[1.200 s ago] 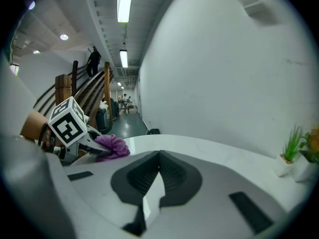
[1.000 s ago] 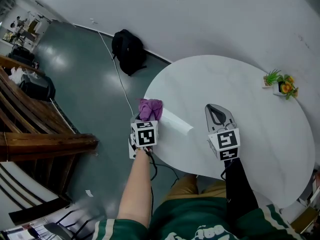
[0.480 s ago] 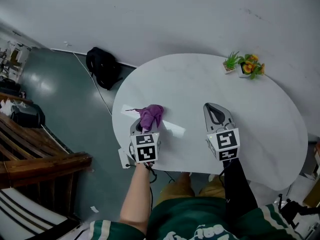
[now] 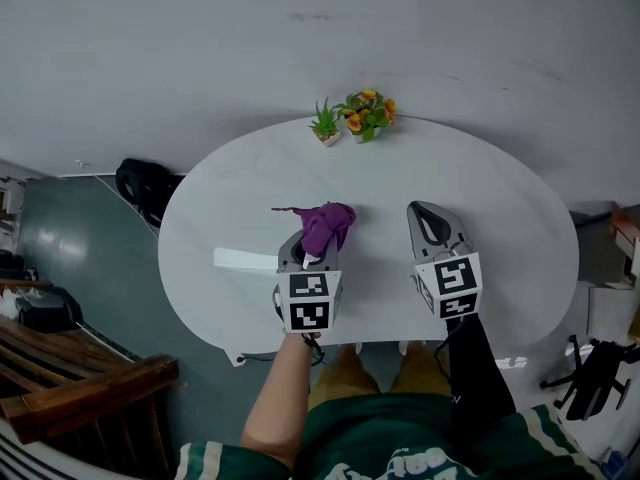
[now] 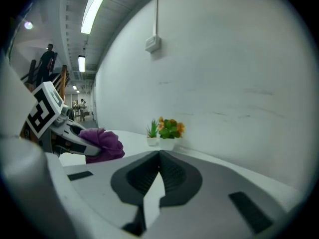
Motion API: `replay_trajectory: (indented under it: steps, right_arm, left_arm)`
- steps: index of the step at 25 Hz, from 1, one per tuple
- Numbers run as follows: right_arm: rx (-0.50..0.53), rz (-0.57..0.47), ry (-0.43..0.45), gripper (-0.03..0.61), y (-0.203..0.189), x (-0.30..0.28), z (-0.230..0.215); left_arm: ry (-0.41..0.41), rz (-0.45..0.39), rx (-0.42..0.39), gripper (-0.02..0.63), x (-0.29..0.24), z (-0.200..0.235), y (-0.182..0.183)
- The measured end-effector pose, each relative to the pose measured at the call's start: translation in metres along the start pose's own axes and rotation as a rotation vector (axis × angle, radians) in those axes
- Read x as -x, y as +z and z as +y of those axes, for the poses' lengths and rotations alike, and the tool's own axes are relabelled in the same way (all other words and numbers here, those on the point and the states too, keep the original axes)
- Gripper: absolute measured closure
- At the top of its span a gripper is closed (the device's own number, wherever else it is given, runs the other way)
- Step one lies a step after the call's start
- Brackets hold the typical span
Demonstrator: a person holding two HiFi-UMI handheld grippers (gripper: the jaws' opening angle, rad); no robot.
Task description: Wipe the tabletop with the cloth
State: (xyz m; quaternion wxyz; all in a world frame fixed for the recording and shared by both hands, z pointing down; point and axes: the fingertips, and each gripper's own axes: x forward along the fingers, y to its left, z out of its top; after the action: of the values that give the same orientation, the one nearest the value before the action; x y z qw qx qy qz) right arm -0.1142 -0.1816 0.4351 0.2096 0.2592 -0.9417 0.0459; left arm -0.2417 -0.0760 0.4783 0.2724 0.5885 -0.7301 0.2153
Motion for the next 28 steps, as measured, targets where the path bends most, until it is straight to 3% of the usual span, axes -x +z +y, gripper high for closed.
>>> replay_trajectory:
  steps: [8,14,22,28]
  right_arm:
    - [-0.052,0.006,-0.173,0.575,-0.042,0.093,-0.135]
    - [-0.104,0.006,-0.29,0.575,-0.082,0.166,-0.22]
    - [-0.15,0.035,-0.45,0.575,-0.141,0.275,-0.312]
    - [-0.216,0.051,-0.577,0.575,-0.185,0.353,-0.356]
  left_arm:
    - [-0.188,-0.048,-0.087,0.486,-0.035,-0.166,0.047]
    - [-0.336,-0.058,-0.15,0.486,-0.057,-0.292,0.062]
    - [-0.537,-0.026,-0.196,0.486,-0.07,-0.458,0.056]
    - [-0.665,0.028,-0.265,0.486,-0.068,-0.564,0.033]
